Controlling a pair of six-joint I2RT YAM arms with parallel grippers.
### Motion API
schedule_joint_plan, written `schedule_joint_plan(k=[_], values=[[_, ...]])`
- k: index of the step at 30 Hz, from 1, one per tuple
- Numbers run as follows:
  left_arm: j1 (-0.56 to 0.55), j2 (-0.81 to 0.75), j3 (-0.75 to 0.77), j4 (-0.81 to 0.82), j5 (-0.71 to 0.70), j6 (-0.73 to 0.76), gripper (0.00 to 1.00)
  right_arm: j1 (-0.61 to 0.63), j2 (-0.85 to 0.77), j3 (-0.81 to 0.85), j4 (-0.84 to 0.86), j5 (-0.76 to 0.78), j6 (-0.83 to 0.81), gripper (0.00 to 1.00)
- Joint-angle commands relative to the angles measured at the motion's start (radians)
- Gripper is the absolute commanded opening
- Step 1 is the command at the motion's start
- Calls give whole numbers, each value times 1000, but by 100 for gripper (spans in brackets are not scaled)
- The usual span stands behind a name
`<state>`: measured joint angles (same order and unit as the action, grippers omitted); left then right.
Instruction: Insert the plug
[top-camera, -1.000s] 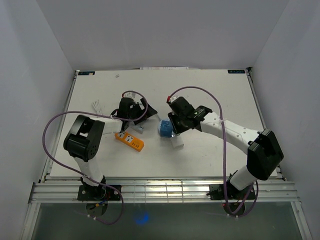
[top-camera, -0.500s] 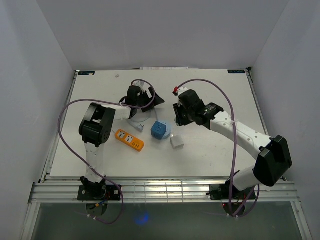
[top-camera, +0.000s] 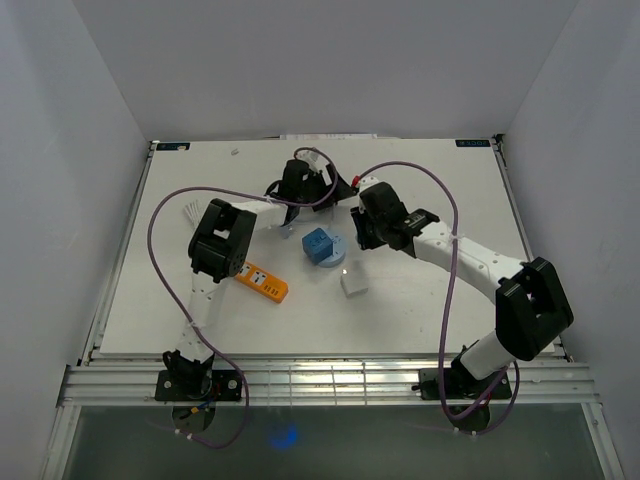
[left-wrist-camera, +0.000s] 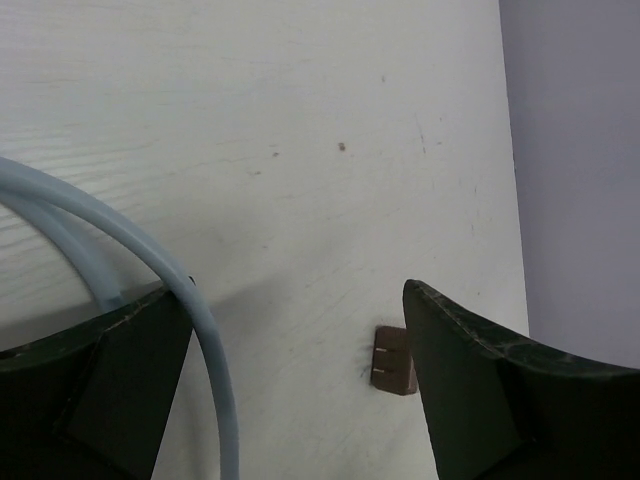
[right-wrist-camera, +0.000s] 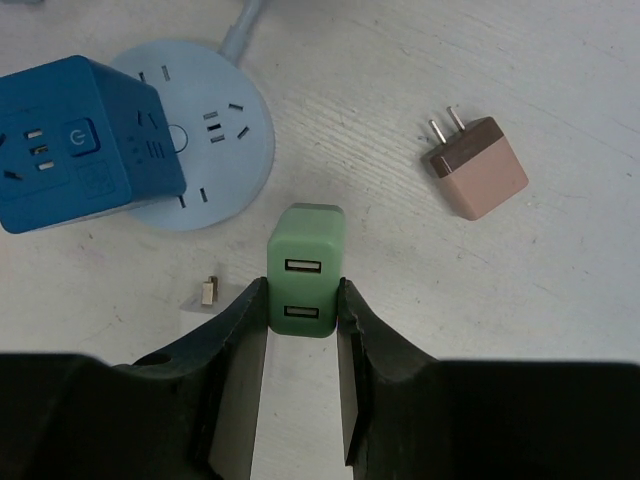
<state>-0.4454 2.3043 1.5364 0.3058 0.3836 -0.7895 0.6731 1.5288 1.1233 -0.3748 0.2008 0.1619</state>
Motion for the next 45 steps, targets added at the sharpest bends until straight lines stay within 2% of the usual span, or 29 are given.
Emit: schedule_joint_plan(k=[1,5,16,26,32,35,36,37,39,41,45], values=[[-84,13,83,-11,76,16,94,-23,-27,-8,82,32,-10,8],[-122,12,88,-7,138,29,94,-59,-41,-39,89,54,16,8],[-179,-98,-68,75,286,32,94,-133,-180,-158,146,68,56,8],[-165,-166,-116,73,363,24,98,-150,-240,-189,146,31,56,8],[-110,-224,-81,-66,304,91,98,-150,-254,-203,148,-12,57,8],[-90,-229,0,-273,213,203,98,-152,-260,-201,151,-35,62,8],[-88,-224,28,-395,160,238,98,-150,-262,-201,152,-43,62,8],[-87,-221,72,-440,132,298,98,-150,-265,-203,157,-46,62,8],[-81,-227,90,-523,50,326,98,-150,-263,-203,163,-63,65,8],[-72,-258,32,-499,37,311,98,-150,-260,-204,171,-81,73,8],[-24,-368,-129,-349,32,234,98,-150,-243,-211,194,-156,116,8]])
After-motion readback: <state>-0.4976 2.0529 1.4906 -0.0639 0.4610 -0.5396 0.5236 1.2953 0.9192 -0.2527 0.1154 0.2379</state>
